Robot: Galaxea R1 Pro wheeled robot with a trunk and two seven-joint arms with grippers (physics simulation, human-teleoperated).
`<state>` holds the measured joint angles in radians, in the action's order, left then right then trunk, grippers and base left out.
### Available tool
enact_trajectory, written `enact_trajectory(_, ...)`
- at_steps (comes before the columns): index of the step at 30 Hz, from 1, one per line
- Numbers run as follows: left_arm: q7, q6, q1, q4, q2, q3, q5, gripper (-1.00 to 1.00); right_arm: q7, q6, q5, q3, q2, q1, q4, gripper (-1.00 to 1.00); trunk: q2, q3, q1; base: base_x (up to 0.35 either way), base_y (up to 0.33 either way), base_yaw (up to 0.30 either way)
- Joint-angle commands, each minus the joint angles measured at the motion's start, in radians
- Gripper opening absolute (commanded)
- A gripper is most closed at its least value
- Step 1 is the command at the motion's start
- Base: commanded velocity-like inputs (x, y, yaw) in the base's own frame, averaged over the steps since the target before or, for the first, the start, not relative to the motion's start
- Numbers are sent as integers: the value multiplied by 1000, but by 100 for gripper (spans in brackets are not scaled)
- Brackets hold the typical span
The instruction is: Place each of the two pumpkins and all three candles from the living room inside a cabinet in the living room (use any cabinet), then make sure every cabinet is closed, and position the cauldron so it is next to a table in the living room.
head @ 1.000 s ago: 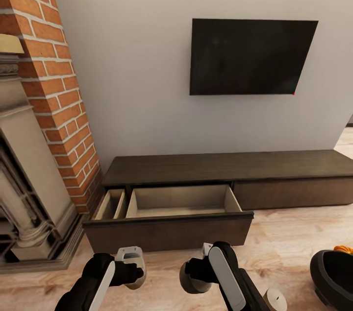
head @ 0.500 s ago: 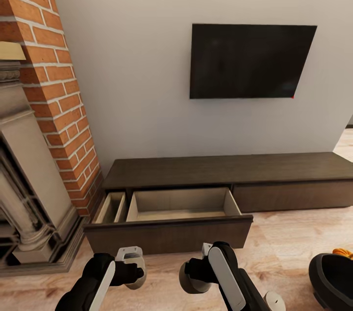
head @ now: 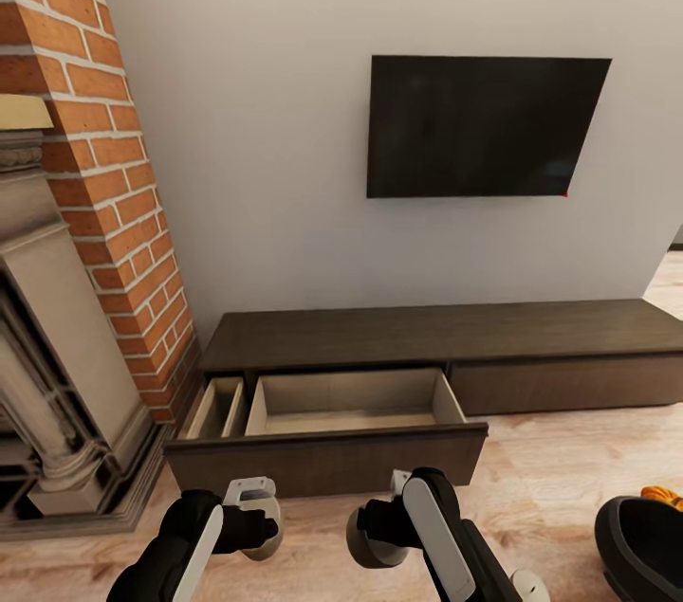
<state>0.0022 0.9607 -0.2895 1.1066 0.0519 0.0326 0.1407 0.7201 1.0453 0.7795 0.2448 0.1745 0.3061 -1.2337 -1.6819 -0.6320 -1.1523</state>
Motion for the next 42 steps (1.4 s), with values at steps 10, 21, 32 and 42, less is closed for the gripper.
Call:
enact_trajectory(10,1,4,0,1,0,0,2,-100,11,2,12,2,0,1,-3,-100,70,30,39,0,0,0)
enact_trajectory(21,1,4,0,1,1,0,2,-100,12,2,12,2,0,1,-3,-100,147,65,81,0,0,0)
enact_trajectory(32,1,4,0,1,2,1,2,-100,12,2,12,2,0,1,-3,-100,224,99,123,0,0,0)
enact_trajectory(42,1,4,0,1,2,1,2,-100,17,-6,9,-5,0,1,-13,-100,294,131,161,0,0,0)
